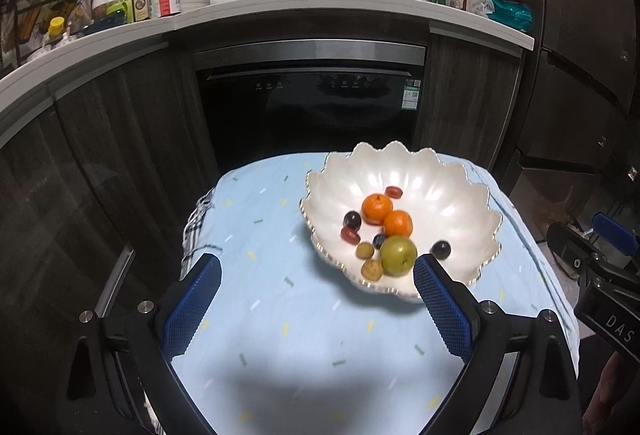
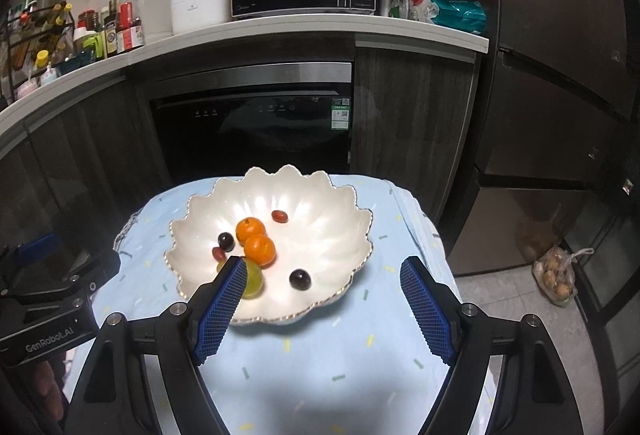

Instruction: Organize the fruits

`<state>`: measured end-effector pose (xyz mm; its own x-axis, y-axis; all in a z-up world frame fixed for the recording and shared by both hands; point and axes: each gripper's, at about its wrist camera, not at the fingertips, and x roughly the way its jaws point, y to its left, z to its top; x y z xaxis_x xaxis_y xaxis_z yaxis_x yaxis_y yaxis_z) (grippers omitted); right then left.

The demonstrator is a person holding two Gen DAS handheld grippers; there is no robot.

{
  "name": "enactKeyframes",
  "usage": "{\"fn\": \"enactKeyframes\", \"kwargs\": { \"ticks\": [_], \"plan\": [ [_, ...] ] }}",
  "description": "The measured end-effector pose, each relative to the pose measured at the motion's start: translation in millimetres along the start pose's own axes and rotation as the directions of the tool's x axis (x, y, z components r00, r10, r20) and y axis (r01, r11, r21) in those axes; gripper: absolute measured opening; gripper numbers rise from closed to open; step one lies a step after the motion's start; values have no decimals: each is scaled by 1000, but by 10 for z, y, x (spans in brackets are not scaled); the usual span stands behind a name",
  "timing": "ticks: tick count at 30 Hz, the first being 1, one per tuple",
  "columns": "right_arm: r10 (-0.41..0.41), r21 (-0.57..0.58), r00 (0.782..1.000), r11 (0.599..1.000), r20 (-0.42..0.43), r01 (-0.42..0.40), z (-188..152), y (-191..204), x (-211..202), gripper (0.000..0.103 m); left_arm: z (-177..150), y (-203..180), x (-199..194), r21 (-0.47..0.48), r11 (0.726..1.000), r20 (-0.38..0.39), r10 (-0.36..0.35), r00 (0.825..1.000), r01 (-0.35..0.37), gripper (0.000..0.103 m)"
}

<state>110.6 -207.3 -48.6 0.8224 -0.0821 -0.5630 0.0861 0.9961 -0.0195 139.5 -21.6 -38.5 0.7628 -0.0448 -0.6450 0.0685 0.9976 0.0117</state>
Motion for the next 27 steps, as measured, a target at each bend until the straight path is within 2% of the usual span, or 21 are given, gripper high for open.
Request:
{"fn": "enactKeyframes", "kwargs": {
  "ticks": [9, 17, 25, 27],
  "plan": [
    [11, 1, 1000, 1000, -5, -11, -308, 41, -227, 80, -377, 54, -236, 8, 1000, -14, 13, 1000, -13, 98],
    [-17, 17, 1000, 1000, 1, 17, -569, -40, -420, 80, -642, 1, -436, 29, 1000, 13, 9, 1000, -9, 99],
    [-36, 28, 999, 999, 9, 36, -797, -88, -583, 80, -899, -19, -544, 36, 999, 5, -7, 1000, 7, 101],
    [-38, 26, 999, 999, 7, 38, -848, -88, -602, 85, -937, -12, -561, 37, 999, 4, -5, 1000, 5, 102]
  ]
}}
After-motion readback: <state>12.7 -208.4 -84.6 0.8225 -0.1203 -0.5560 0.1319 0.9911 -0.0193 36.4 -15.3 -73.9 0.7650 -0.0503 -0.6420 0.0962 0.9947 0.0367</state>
